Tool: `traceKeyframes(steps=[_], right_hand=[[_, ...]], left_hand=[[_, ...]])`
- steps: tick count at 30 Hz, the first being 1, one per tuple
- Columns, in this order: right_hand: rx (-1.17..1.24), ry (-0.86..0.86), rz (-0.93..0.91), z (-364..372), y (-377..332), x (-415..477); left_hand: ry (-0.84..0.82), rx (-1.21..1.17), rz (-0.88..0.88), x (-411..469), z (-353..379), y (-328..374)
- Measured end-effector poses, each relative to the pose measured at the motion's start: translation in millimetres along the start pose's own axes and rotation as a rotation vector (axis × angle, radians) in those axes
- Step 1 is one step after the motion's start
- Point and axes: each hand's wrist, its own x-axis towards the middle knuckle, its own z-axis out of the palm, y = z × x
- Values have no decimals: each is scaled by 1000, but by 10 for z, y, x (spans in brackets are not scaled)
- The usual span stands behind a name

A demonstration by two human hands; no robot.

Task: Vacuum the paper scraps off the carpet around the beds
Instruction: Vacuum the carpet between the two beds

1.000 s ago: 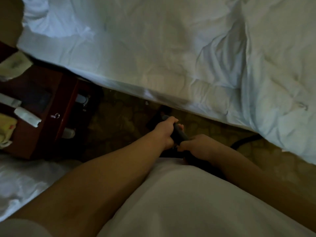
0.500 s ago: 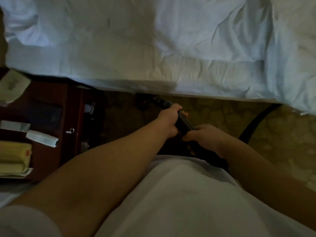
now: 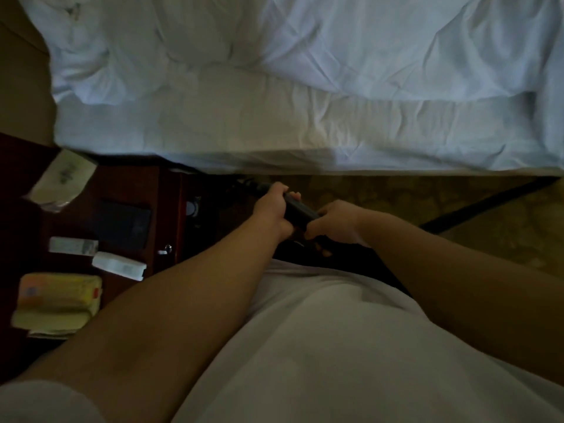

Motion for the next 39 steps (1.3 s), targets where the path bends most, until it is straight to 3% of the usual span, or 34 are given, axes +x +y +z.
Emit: traceKeyframes(steps=[7,14,32,39], right_hand=[[-105,-57,14,-51,-185,334],[-32,-74,68,-152,-72,194],[-22,-40,199,-2123,1596,-1214],[11,6,264,-2309,2038,-1576]], left_hand=[[38,-93,-8,216,-65,129],[79,-57,-28,111,148,59],[-62,25,-132,-574,2271,-1776],[-123,139,-190,-855,2589,-2210]])
